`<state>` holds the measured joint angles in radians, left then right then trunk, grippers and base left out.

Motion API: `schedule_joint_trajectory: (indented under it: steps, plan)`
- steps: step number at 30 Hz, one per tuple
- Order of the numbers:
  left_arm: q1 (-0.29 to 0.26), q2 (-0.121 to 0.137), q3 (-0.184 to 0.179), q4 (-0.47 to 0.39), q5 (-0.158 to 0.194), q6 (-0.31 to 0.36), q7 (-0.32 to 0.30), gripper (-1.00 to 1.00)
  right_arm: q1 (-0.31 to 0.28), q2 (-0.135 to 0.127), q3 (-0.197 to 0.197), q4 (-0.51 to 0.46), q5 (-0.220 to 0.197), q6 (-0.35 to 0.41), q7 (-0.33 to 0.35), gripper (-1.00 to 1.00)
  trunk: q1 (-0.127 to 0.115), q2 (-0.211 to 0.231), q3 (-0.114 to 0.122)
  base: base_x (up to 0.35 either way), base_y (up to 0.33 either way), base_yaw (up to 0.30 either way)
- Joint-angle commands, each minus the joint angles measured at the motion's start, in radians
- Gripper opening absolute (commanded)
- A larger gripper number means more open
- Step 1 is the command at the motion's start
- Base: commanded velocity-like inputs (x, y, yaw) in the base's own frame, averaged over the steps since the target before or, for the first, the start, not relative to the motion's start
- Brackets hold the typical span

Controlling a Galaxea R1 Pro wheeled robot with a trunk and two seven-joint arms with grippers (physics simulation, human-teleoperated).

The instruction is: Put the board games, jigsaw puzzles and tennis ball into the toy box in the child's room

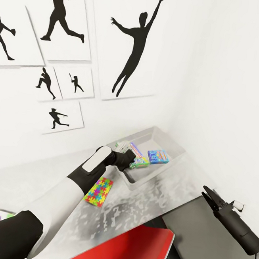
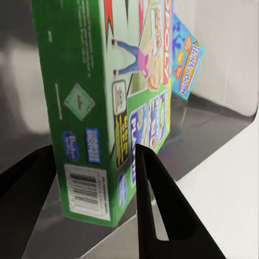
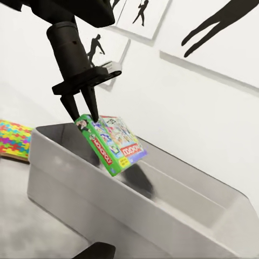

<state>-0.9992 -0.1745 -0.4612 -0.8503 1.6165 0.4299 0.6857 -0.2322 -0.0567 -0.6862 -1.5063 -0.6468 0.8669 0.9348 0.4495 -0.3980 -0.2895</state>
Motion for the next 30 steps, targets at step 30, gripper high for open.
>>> schedule_joint_trajectory:
  steps: [30]
  plan:
    - [-0.001,0.0,-0.043,-0.128,0.005,-0.007,0.015,-1.0,-0.001,0.0,-0.002,-0.001,0.0,0.003,0.003,1.0,0.0,-0.002,-0.039,0.0,0.0,0.0]
